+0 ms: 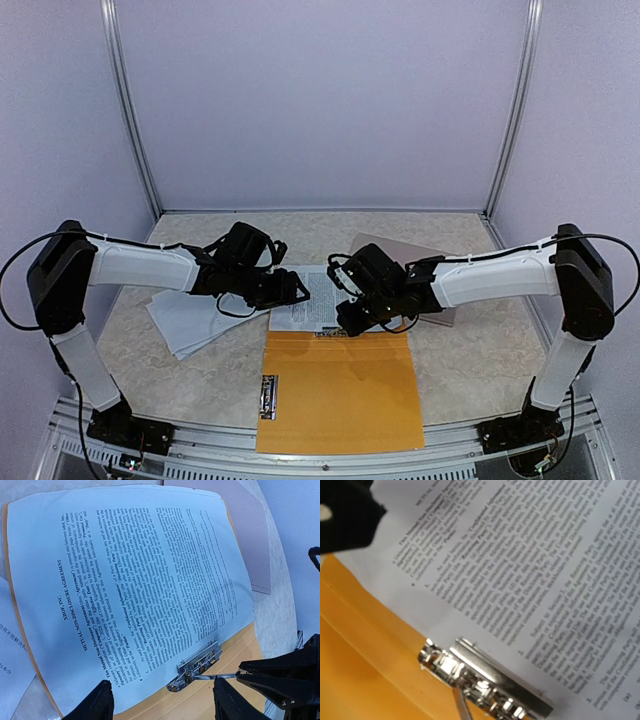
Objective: Put the files into the folder
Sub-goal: Hold the spring clip on the folder.
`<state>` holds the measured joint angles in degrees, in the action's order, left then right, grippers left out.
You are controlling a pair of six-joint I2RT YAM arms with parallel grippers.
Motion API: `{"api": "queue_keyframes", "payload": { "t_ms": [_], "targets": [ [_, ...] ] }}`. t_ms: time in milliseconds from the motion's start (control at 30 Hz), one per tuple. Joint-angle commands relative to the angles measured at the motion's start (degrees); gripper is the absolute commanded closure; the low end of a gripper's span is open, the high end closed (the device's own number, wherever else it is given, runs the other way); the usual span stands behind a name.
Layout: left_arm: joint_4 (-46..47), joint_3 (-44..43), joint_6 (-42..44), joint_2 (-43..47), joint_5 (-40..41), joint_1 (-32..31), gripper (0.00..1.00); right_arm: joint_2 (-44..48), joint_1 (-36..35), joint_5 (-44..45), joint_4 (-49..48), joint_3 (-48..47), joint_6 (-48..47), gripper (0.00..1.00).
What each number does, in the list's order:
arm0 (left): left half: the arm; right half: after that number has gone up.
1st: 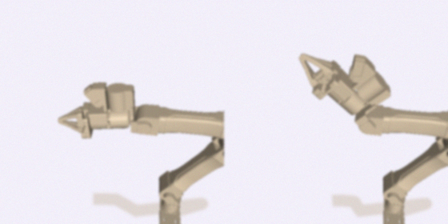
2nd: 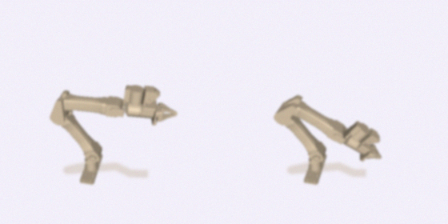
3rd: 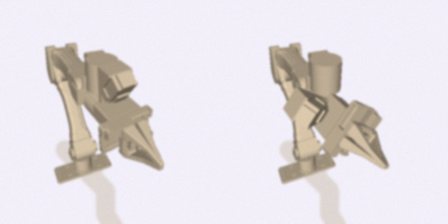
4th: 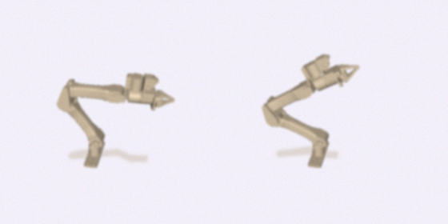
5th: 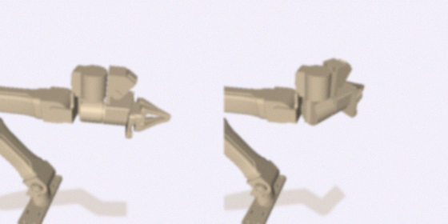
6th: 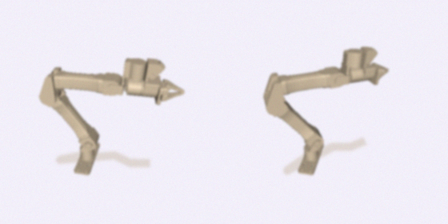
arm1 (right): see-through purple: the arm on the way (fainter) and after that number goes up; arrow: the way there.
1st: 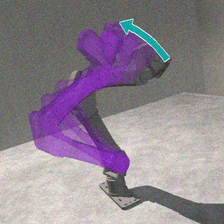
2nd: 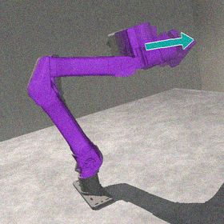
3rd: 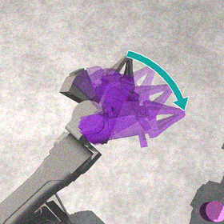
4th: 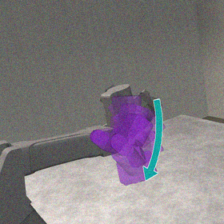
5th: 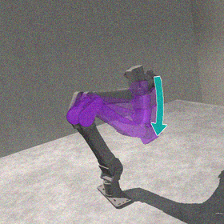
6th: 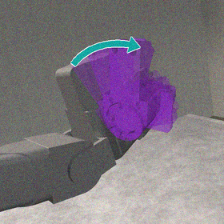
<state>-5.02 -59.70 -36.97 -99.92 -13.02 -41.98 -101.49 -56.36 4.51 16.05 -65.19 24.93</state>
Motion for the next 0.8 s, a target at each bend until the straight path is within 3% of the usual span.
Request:
{"api": "queue_keyframes", "payload": {
  "t_ms": [0, 233, 767],
  "targets": [
    [-0.7, 1.0, 1.7, 0.4, 1.0, -0.6, 0.35, -0.9, -0.7, 1.6, 1.2, -1.2, 0.5, 0.91],
    [3.9, 3.8, 6.3, 1.4, -0.6, -2.1, 0.35, -0.8, -0.6, 2.0, 1.4, -0.5, 1.2, 0.96],
    [17.1, 9.7, 33.9, 1.6, -6.9, -6.4, 0.37, -0.2, -0.3, 1.3, -0.1, 1.9, 1.3, 1.0]
  ]
}}
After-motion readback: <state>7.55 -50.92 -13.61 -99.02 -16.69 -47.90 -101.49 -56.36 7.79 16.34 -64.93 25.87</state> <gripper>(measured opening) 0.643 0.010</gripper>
